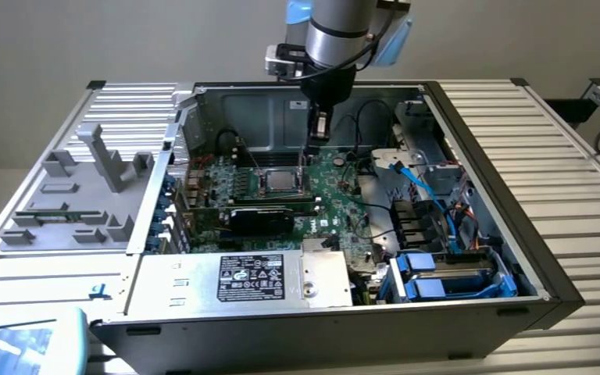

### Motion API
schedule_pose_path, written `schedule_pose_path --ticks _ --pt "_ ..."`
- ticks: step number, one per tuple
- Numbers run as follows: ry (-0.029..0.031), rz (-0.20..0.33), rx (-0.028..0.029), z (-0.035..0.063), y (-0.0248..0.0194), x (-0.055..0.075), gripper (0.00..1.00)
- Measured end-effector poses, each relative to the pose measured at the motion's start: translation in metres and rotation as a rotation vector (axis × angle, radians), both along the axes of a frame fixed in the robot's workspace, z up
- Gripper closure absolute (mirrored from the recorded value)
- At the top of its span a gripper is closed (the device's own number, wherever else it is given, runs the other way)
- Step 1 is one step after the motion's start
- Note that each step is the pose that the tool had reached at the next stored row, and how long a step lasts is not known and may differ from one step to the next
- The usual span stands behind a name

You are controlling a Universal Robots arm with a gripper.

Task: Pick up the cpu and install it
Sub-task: 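Close the cpu cover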

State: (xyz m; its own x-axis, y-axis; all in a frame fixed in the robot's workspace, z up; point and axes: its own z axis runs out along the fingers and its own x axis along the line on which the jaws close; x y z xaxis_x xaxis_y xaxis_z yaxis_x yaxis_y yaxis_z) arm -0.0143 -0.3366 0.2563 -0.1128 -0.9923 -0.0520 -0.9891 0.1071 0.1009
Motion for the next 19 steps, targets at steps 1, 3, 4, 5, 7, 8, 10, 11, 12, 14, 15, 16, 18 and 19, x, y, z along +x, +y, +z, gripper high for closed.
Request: schedule_pose_path --ticks 1,3,4,5,7,8,10,11,12,14,15,16,18,19 --pt "0.0022 0.000 0.0012 0.0000 -0.0001 -0.002 0.88" --pt "0.0056 -0.001 0.0032 0.0000 -0.0003 -0.006 0.88" --pt "0.0071 -0.002 0.0042 0.0000 -0.0003 -0.008 0.88" --pt "0.0087 -0.003 0.0051 0.0000 -0.0004 -0.010 0.88" --pt "0.0113 -0.004 0.0060 0.0001 -0.0015 -0.011 0.88" --pt "0.0115 -0.004 0.0066 0.0000 -0.0023 -0.012 0.88" --pt "0.0116 -0.006 0.0072 -0.0001 -0.0031 -0.014 0.88" --pt "0.0115 -0.007 0.0076 -0.0001 -0.0034 -0.016 0.88" --pt "0.0115 -0.007 0.0079 -0.0002 -0.0037 -0.017 0.88" --pt "0.0115 -0.009 0.0085 -0.0004 -0.0044 -0.020 0.88" --pt "0.0116 -0.009 0.0088 -0.0005 -0.0048 -0.022 0.88" --pt "0.0115 -0.009 0.0091 -0.0007 -0.0052 -0.024 0.88" --pt "0.0116 -0.009 0.0106 -0.0011 -0.0064 -0.029 0.88" --pt "0.0116 -0.009 0.0115 -0.0013 -0.0070 -0.031 0.88"
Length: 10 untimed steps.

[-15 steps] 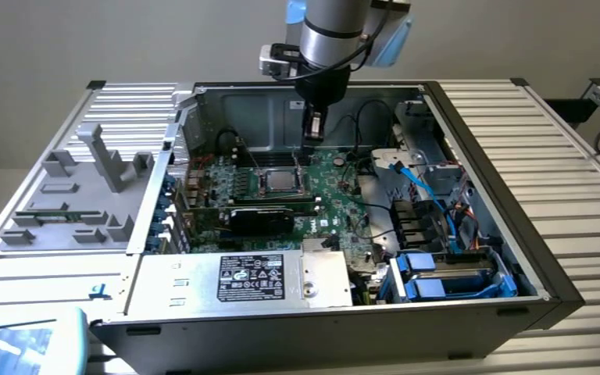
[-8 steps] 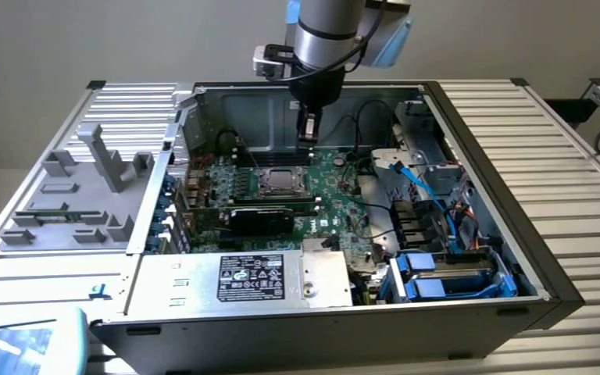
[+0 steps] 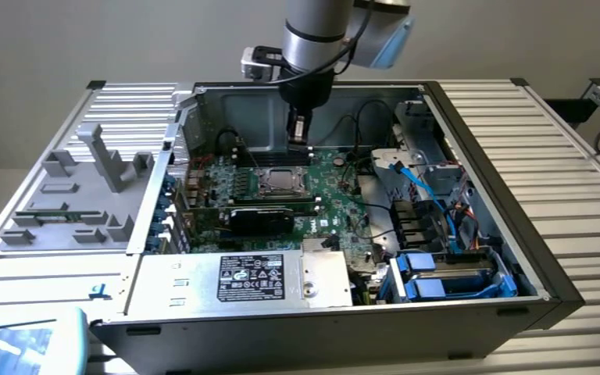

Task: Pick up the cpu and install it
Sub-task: 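Close the cpu cover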

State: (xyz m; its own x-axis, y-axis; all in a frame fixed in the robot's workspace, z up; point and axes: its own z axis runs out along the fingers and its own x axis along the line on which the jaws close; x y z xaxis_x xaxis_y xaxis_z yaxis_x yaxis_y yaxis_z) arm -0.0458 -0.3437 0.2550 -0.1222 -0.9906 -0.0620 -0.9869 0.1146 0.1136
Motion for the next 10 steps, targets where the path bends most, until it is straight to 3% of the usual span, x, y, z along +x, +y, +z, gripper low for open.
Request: schedule_pose_path --ticks 10 --pt "0.0001 -0.003 0.0016 -0.0097 -0.0022 -0.025 0.88"
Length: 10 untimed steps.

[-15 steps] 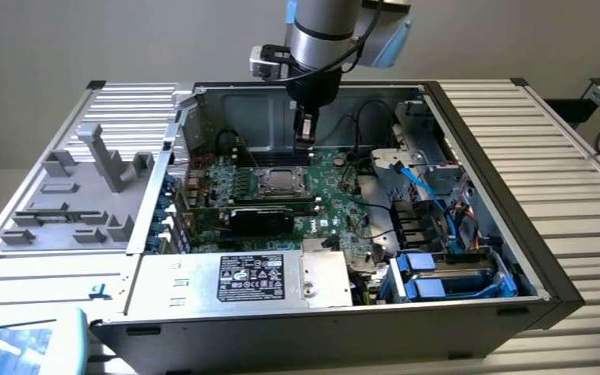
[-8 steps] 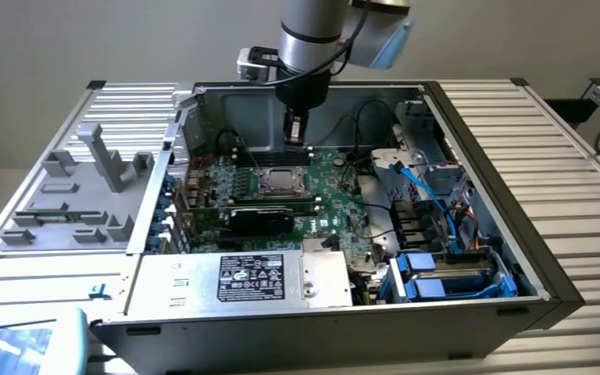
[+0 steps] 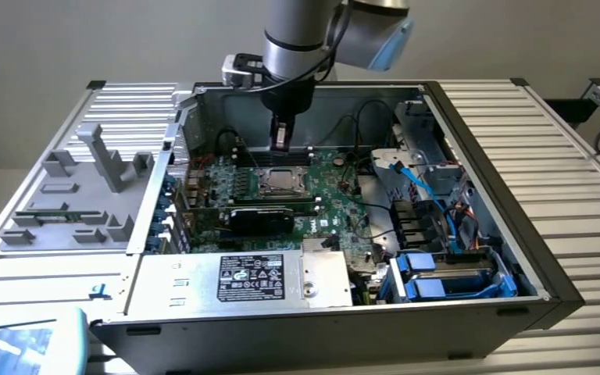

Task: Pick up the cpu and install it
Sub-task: 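Close the cpu cover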

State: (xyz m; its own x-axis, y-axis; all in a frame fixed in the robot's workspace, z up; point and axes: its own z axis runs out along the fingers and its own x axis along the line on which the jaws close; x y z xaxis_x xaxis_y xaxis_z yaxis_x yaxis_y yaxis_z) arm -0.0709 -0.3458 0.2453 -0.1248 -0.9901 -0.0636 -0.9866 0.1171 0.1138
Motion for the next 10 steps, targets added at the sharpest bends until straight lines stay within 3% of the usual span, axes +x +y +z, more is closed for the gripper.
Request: schedule_pose_path --ticks 10 --pt "0.0011 -0.013 0.0001 -0.0153 -0.0008 -0.014 0.88"
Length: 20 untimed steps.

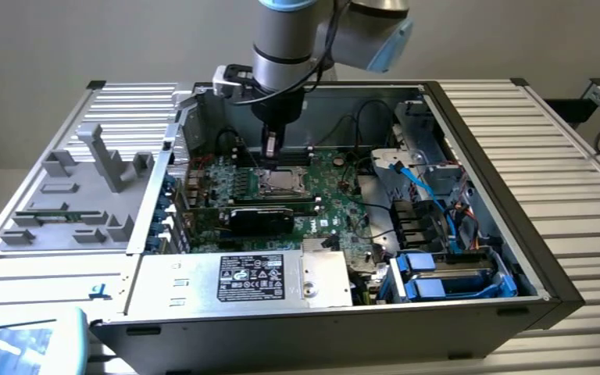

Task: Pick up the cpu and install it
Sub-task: 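Close the cpu cover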

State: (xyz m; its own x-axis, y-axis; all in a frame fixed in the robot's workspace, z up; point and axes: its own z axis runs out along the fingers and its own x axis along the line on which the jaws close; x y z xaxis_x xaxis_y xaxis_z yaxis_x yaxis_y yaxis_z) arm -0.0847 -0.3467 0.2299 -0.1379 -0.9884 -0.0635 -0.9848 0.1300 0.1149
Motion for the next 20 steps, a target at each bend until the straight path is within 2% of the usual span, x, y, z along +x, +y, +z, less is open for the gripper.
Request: schedule_pose_path --ticks 6,10,13,17,20 --pt "0.0128 -0.018 0.0000 -0.0069 -0.0015 -0.001 0.88" --pt "0.0141 -0.034 0.0002 -0.0140 -0.0024 -0.002 0.88" --pt "0.0180 -0.046 0.0002 -0.0183 -0.0030 -0.002 0.88" --pt "0.0319 -0.059 -0.0001 -0.0208 -0.0032 -0.003 0.88" --pt "0.0375 -0.066 -0.0002 -0.0224 -0.0036 -0.005 0.88"
